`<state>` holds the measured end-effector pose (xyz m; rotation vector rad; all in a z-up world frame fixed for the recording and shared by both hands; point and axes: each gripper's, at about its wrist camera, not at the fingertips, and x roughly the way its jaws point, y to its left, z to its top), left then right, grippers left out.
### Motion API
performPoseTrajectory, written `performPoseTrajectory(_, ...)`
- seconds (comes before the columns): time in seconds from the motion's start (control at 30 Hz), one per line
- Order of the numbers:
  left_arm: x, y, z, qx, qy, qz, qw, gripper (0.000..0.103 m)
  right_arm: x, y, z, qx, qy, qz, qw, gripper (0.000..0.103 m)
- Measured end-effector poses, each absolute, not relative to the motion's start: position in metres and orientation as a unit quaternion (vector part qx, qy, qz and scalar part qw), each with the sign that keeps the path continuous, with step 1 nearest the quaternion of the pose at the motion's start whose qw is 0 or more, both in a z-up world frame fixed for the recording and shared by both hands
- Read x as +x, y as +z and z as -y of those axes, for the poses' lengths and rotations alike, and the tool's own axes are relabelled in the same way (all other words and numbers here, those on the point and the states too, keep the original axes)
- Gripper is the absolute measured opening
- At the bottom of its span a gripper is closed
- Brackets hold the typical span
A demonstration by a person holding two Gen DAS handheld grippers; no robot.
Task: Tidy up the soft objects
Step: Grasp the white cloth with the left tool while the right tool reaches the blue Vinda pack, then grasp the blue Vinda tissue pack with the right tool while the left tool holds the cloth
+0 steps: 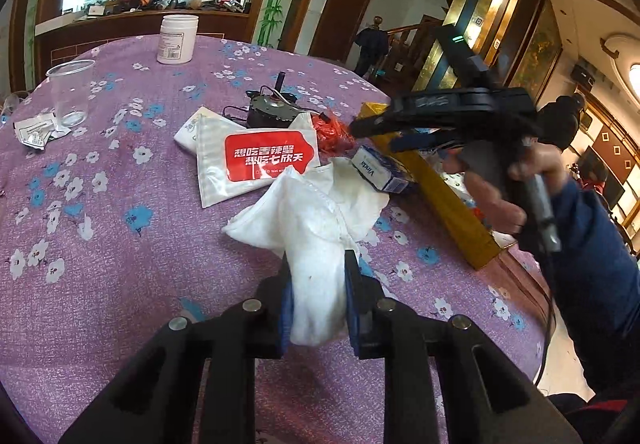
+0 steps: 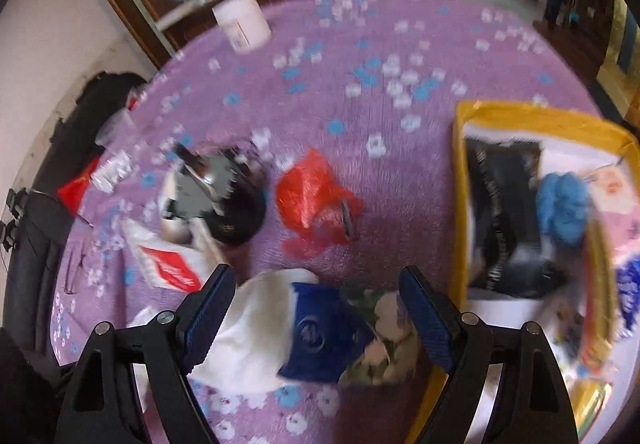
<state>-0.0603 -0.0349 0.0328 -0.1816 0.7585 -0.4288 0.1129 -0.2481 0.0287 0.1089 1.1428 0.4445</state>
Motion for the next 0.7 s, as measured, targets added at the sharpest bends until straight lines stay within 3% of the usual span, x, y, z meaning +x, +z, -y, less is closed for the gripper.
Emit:
performPoseTrajectory(0.27, -0.06, 0.032, 0.03, -0.104, -0.218, -0.368, 0.898, 0.021, 0.043, 0.044, 0.25, 0.051, 0.323, -0.561, 0.76, 0.088)
performPoseTrajectory(0.57, -0.059, 0.033, 0.03, -0.103, -0.219, -0.366, 0.899, 0.021, 0.017, 0.043, 0.236, -0.131, 0.339, -0.495, 0.789, 0.088)
performPoseTrajectory(0.7, -0.059, 0.033, 0.03, -0.105, -0.22, -0.366, 0.898, 0.021, 0.026, 0.034, 0.246, -0.082, 0.313, -0.532, 0.782, 0.088)
